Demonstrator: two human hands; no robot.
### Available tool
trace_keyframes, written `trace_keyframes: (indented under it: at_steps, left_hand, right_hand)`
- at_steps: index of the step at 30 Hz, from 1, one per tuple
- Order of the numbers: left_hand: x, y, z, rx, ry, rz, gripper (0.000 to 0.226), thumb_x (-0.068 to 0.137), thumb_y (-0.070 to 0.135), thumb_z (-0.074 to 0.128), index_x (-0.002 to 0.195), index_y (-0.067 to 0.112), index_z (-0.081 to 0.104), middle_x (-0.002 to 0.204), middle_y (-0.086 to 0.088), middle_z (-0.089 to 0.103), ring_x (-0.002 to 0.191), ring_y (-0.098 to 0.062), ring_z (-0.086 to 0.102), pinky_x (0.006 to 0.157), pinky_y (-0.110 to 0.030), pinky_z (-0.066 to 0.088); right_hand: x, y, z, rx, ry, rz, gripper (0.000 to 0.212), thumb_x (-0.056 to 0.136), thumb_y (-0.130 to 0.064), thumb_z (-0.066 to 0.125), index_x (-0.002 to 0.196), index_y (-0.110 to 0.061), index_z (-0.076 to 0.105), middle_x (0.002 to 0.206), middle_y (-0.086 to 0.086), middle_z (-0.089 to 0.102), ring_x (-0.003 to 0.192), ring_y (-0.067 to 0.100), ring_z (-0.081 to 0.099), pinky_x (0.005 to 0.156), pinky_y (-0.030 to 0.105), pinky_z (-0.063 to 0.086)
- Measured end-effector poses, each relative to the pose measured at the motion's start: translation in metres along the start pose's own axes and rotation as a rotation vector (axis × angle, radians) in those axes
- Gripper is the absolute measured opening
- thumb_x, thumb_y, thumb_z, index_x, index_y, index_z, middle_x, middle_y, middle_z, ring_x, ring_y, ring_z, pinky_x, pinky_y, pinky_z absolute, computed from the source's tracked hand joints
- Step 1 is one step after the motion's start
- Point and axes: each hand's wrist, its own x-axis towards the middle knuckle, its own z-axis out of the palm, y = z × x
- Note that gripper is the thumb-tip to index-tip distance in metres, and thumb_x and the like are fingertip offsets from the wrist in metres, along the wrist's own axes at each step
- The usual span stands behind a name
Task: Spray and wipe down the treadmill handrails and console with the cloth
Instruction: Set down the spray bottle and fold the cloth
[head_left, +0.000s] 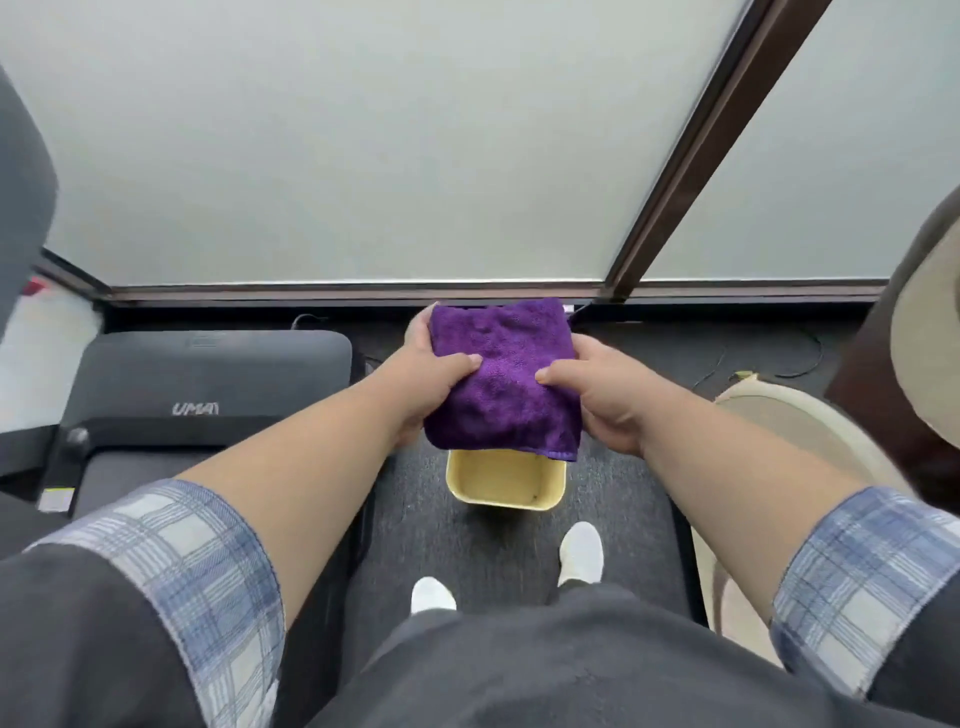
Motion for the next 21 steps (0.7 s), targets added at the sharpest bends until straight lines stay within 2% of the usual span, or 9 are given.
trace_keyframes:
  at_steps: [4, 7, 10, 12, 14, 16, 18, 20, 21]
  left_hand:
    - [0.058, -0.101, 0.012, 0.315, 0.083, -0.052, 0.09, 0.085, 0.037, 0.075, 0.152, 0.045, 0.016, 0.14, 0.008, 0.051, 0.116, -0.013, 0.055, 0.106, -0.033, 0.042]
    - [0.098, -0.173, 0.025, 0.448, 0.081, -0.12, 0.089, 0.087, 0.038, 0.072, 0.153, 0.044, 0.013, 0.138, 0.005, 0.051, 0.1, -0.009, 0.053, 0.091, -0.02, 0.037]
    - [0.138, -0.225, 0.032, 0.498, 0.053, -0.142, 0.094, 0.086, 0.029, 0.07, 0.155, 0.042, 0.008, 0.113, 0.011, 0.049, 0.074, 0.005, 0.049, 0.064, -0.006, 0.037]
    - [0.162, -0.25, 0.035, 0.522, 0.016, -0.173, 0.103, 0.084, 0.024, 0.072, 0.157, 0.038, 0.0, 0.119, 0.009, 0.048, 0.078, 0.005, 0.05, 0.076, -0.014, 0.04]
    - [0.178, -0.27, 0.033, 0.499, -0.035, -0.261, 0.113, 0.085, 0.019, 0.075, 0.156, 0.036, -0.011, 0.14, -0.001, 0.048, 0.103, -0.012, 0.06, 0.095, -0.03, 0.045]
    - [0.18, -0.283, 0.026, 0.556, -0.066, -0.358, 0.115, 0.087, 0.019, 0.075, 0.156, 0.034, -0.015, 0.151, -0.01, 0.043, 0.12, -0.029, 0.057, 0.101, -0.042, 0.048]
    - [0.17, -0.288, 0.019, 0.699, -0.085, -0.406, 0.109, 0.087, 0.022, 0.073, 0.157, 0.032, -0.01, 0.135, -0.013, 0.057, 0.099, -0.029, 0.065, 0.08, -0.032, 0.055]
    - [0.142, -0.282, 0.016, 0.802, -0.074, -0.418, 0.102, 0.087, 0.026, 0.07, 0.158, 0.034, -0.004, 0.097, -0.005, 0.063, 0.067, -0.017, 0.061, 0.049, -0.022, 0.044]
    - [0.128, -0.276, 0.015, 0.827, -0.08, -0.416, 0.1, 0.087, 0.028, 0.069, 0.158, 0.035, -0.001, 0.086, 0.0, 0.058, 0.062, -0.013, 0.057, 0.044, -0.021, 0.039]
  right_hand:
    - [0.055, 0.099, -0.027, -0.318, 0.242, 0.085, 0.083, 0.086, -0.012, 0.065, 0.151, -0.043, 0.024, 0.113, 0.003, 0.068, 0.099, 0.028, 0.071, 0.093, 0.047, 0.056]
    - [0.092, 0.175, -0.046, -0.53, 0.265, 0.084, 0.067, 0.088, -0.021, 0.06, 0.139, -0.055, 0.032, 0.122, -0.01, 0.059, 0.095, 0.013, 0.066, 0.084, 0.027, 0.051]
    - [0.133, 0.234, -0.063, -0.549, 0.287, 0.077, 0.049, 0.092, -0.016, 0.054, 0.125, -0.051, 0.05, 0.125, -0.007, 0.059, 0.09, 0.002, 0.06, 0.068, 0.012, 0.044]
    - [0.159, 0.261, -0.076, -0.563, 0.284, 0.107, 0.048, 0.094, -0.016, 0.054, 0.131, -0.047, 0.053, 0.128, -0.005, 0.061, 0.095, 0.009, 0.063, 0.074, 0.014, 0.049]
    - [0.179, 0.279, -0.089, -0.664, 0.236, 0.136, 0.058, 0.095, -0.02, 0.057, 0.146, -0.043, 0.043, 0.142, -0.002, 0.054, 0.112, 0.018, 0.061, 0.09, 0.022, 0.048]
    - [0.188, 0.291, -0.102, -0.766, 0.227, 0.201, 0.068, 0.095, -0.025, 0.061, 0.155, -0.038, 0.031, 0.152, 0.002, 0.046, 0.124, 0.023, 0.056, 0.089, 0.021, 0.043]
    - [0.187, 0.295, -0.108, -0.803, 0.249, 0.265, 0.073, 0.095, -0.03, 0.063, 0.158, -0.033, 0.025, 0.156, 0.004, 0.042, 0.126, 0.025, 0.055, 0.084, 0.017, 0.038]
    - [0.172, 0.295, -0.102, -0.837, 0.254, 0.302, 0.074, 0.095, -0.035, 0.061, 0.158, -0.033, 0.023, 0.158, 0.006, 0.038, 0.123, 0.027, 0.057, 0.09, 0.023, 0.041]
    - [0.162, 0.292, -0.097, -0.844, 0.257, 0.308, 0.073, 0.096, -0.037, 0.06, 0.158, -0.034, 0.022, 0.158, 0.006, 0.038, 0.115, 0.028, 0.06, 0.087, 0.026, 0.045]
